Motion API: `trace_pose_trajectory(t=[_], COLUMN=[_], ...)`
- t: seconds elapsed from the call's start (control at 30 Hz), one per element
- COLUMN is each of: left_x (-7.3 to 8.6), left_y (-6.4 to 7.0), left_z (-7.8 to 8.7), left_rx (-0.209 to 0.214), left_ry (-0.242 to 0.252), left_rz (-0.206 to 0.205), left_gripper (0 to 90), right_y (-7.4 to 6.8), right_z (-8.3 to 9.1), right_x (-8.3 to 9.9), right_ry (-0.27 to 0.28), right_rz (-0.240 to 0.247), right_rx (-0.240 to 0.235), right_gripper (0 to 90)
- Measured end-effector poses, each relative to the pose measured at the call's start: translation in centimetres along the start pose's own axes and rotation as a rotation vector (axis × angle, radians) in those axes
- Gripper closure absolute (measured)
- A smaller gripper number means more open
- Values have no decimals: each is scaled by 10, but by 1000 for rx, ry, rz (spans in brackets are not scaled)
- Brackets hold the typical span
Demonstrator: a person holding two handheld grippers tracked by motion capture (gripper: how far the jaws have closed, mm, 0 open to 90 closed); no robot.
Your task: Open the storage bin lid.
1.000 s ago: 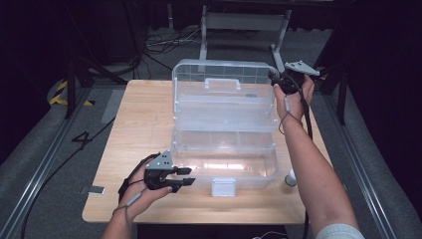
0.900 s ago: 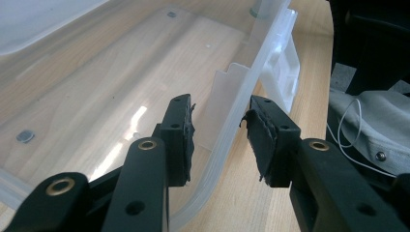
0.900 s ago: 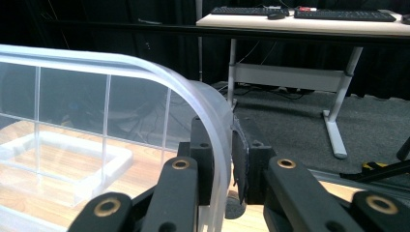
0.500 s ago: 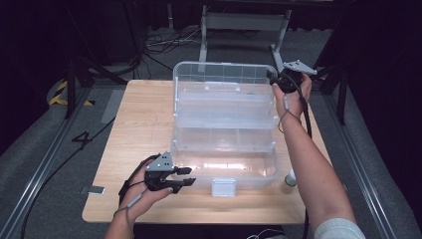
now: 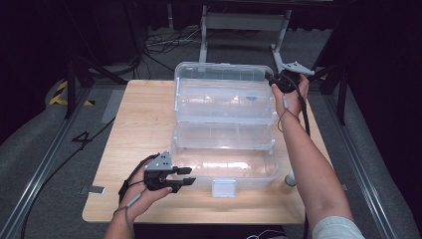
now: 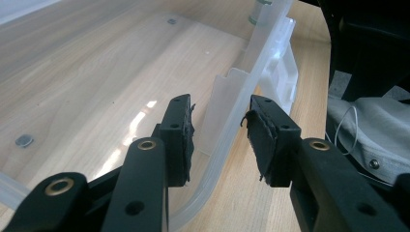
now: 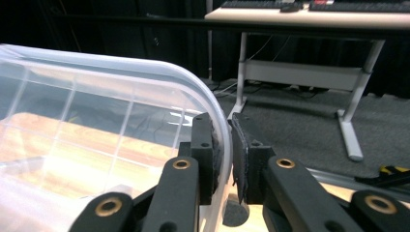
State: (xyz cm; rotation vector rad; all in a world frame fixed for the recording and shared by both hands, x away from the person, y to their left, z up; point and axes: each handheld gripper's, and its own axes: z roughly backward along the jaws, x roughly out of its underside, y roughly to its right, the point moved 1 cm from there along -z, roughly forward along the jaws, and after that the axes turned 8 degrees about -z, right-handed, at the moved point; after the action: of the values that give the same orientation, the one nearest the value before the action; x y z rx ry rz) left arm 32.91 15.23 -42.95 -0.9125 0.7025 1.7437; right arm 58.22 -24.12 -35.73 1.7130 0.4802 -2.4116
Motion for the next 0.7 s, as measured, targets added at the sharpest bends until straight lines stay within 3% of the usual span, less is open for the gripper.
trace_pose_trajectory(t=[0.33, 0.7], left_x=[0, 1], left_y=[0, 0], left_z=[0, 0], left_rx=[0, 2], left_ry=[3, 7], left_rz=[1, 3], left_gripper=[621, 621], right_y=[6, 14], right_z=[-16, -28], right_x=[3, 12], right_ry=[-73, -101], right_rz=[22, 5], right_rx=[-9, -40], right_gripper=[818, 819])
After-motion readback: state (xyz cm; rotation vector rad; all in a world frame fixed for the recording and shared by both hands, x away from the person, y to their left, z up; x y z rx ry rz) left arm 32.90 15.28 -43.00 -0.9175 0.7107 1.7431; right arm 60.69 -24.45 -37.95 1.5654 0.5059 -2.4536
